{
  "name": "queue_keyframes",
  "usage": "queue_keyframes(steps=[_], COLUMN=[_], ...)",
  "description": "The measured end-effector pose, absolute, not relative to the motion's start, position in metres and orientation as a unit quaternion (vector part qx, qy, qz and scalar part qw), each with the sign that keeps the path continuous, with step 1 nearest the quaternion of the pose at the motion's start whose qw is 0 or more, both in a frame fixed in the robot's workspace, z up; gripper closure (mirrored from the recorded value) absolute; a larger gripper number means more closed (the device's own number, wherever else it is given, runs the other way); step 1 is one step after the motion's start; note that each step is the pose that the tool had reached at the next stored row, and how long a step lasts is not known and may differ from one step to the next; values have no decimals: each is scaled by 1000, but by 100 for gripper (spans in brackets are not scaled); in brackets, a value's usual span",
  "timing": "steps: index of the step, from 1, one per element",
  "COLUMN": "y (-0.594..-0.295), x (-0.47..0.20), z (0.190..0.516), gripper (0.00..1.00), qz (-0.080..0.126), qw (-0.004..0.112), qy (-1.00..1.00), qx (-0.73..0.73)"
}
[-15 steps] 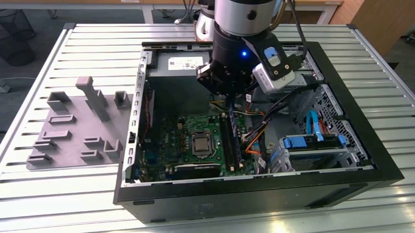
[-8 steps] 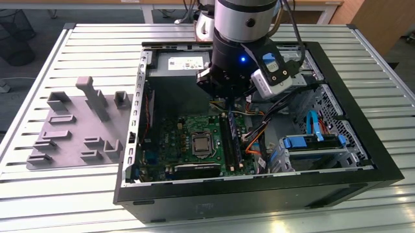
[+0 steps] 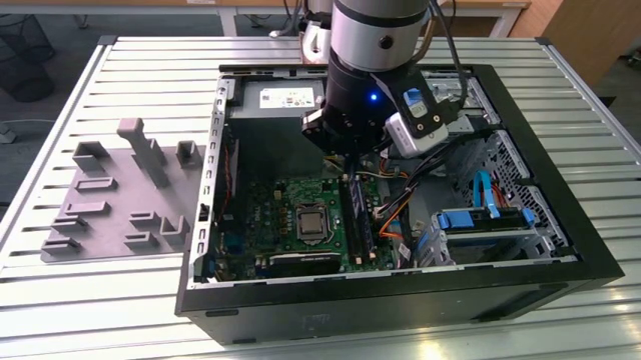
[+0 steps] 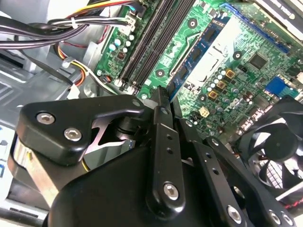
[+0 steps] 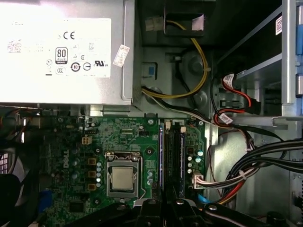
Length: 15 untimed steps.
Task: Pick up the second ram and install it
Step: 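Insert the second ram into the second slot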
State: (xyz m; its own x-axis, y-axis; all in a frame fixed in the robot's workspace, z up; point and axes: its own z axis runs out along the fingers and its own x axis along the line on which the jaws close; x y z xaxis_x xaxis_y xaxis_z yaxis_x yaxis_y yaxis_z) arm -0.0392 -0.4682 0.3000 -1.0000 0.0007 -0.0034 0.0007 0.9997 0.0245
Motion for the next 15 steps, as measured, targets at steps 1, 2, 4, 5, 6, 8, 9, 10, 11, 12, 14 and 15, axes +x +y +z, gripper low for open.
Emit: queue_keyframes(steps=[1, 2, 4, 5, 6, 8, 9, 10, 11, 12, 14, 15], y=[-468, -468, -469, -469, -469, -469, -469, -469, -469, -469, -469, -469], x=[-39, -39, -39, -39, -39, -38, -37, -36, -36, -36, -36, -36], z=[298, 296, 293, 291, 289, 286, 286, 285, 285, 285, 285, 285], gripper=[86, 86, 86, 86, 86, 86, 86, 86, 86, 86, 86, 86], qz=[12, 12, 12, 12, 12, 12, 12, 12, 12, 12, 12, 12], qw=[2, 2, 2, 2, 2, 2, 2, 2, 2, 2, 2, 2], qy=[1000, 1000, 1000, 1000, 1000, 1000, 1000, 1000, 1000, 1000, 1000, 1000], qx=[0, 0, 0, 0, 0, 1, 1, 1, 1, 1, 1, 1])
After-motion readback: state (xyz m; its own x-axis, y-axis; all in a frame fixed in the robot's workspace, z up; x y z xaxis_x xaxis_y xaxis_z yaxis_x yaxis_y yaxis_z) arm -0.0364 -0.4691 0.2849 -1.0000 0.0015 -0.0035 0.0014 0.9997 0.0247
